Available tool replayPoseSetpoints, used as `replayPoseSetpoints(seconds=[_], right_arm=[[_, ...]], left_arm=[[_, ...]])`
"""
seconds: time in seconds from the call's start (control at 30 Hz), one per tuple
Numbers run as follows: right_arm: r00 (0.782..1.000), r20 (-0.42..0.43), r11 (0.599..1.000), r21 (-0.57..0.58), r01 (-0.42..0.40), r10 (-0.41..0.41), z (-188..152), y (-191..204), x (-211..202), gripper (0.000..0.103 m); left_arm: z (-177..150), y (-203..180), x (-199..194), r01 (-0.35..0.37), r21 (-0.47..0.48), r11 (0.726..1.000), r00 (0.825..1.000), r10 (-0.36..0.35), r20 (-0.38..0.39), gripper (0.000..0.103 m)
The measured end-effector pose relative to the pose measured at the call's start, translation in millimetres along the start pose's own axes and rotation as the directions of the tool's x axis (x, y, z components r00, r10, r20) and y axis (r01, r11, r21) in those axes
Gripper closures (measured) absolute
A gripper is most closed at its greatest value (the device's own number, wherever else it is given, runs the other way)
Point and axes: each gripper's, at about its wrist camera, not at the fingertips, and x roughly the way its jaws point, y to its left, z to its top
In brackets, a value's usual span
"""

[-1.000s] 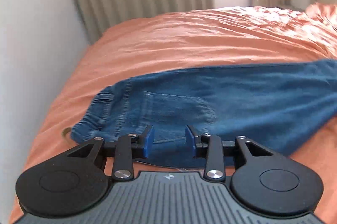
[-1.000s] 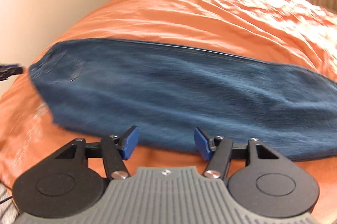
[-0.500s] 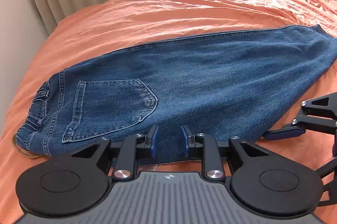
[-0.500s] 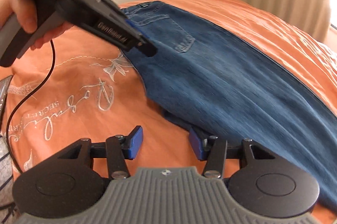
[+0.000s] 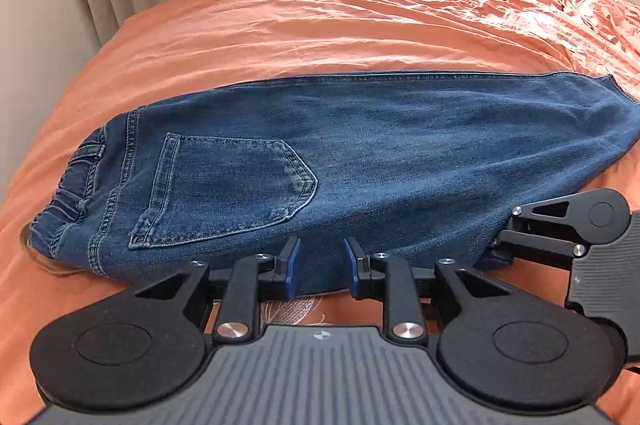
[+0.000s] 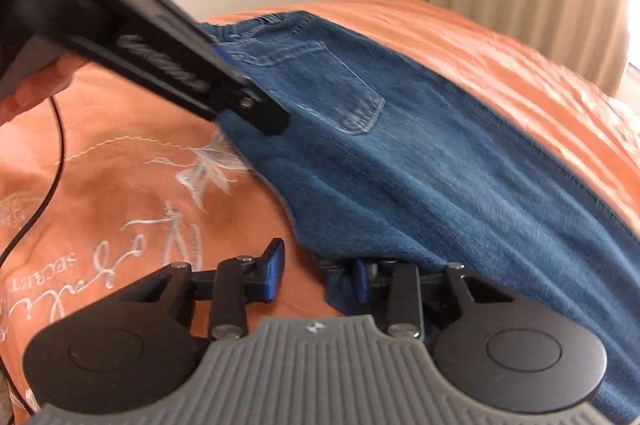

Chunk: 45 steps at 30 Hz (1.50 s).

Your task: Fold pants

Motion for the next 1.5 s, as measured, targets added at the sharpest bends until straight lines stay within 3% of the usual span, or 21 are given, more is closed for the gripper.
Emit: replayPoseSetpoints(seconds=[0.1,0.3,0.33,0.37,0.43,0.57,0.77,0.9,1.0,1.07,1.13,1.2,1.33,1.47,1.5], right_arm=[[0.999,-0.025,1.000,-0.008,0.019,-0.020,-9.1,4.5,-3.9,0.092],[0.998,-0.061,1.000,0.004,0.013,-0.013,-9.0,1.7,-17.6,0.095],[0.997,-0.074,0.999,0.023,-0.031,0.032,-10.1,-0.5,-23.5,0.103],[0.994,-0.085,0.996,0.053,-0.067,0.072,-12.4,-3.3,-30.1,0.103],[0.996,-0.079,0.998,0.050,-0.033,0.037,-17.4,-4.4,-44.9,0.103],[0.997,-0.067,0.987,0.159,-0.023,0.034,-28.8,-35.2,-85.3,0.103],[0.996,-0.083,0.944,0.324,0.065,-0.040,-54.3,-110.4,-156.3,0.103],[0.987,-0.101,0.873,0.461,0.159,-0.126,-80.1,-174.4,-204.2,0.103],[0.969,-0.135,0.816,0.522,0.248,-0.208,-102.3,-219.7,-235.9,0.103],[0.957,-0.156,0.776,0.559,0.291,-0.246,-119.0,-244.5,-255.2,0.097],[0.946,-0.175,0.724,0.611,0.321,-0.272,-138.4,-270.7,-276.0,0.085],[0.945,-0.179,0.672,0.668,0.322,-0.274,-157.9,-293.8,-294.3,0.071],[0.939,-0.178,0.556,0.767,0.320,-0.296,-199.4,-329.4,-323.1,0.071],[0.952,-0.137,0.411,0.878,0.245,-0.274,-243.1,-362.1,-339.2,0.069],[0.956,-0.124,0.369,0.903,0.220,-0.267,-254.0,-370.5,-339.7,0.065]], left_arm=[[-1.3,-3.2,-2.5,-0.021,-0.047,0.999,0.999,0.019,-0.041,0.073],[-8.1,-20.3,-24.9,-0.042,-0.132,0.990,0.995,0.028,-0.101,0.073],[-8.5,-22.0,-31.0,-0.038,-0.155,0.987,0.995,0.022,-0.102,0.073],[-8.5,-23.1,-36.4,-0.030,-0.177,0.984,0.994,0.012,-0.105,0.073],[-6.7,-27.7,-47.8,-0.025,-0.209,0.978,0.994,0.002,-0.110,0.073],[1.4,-46.6,-72.7,-0.029,-0.218,0.976,0.996,0.010,-0.087,0.073],[23.3,-83.5,-98.6,0.022,-0.240,0.970,0.999,-0.032,-0.038,0.073],[35.8,-99.6,-99.5,0.049,-0.279,0.959,0.998,-0.056,-0.019,0.073],[41.5,-109.9,-91.4,0.047,-0.304,0.952,0.998,-0.055,-0.020,0.073],[43.7,-114.5,-83.5,0.047,-0.329,0.943,0.998,-0.057,-0.021,0.073],[45.3,-118.6,-72.2,0.069,-0.361,0.930,0.996,-0.083,-0.022,0.073],[47.8,-123.9,-59.6,0.082,-0.378,0.922,0.995,-0.098,-0.023,0.073],[59.9,-140.8,-33.1,0.083,-0.384,0.919,0.995,-0.097,-0.018,0.073],[76.2,-163.9,0.0,0.104,-0.347,0.932,0.993,-0.115,-0.012,0.073],[80.4,-169.3,9.8,0.107,-0.329,0.938,0.993,-0.120,-0.019,0.073]])
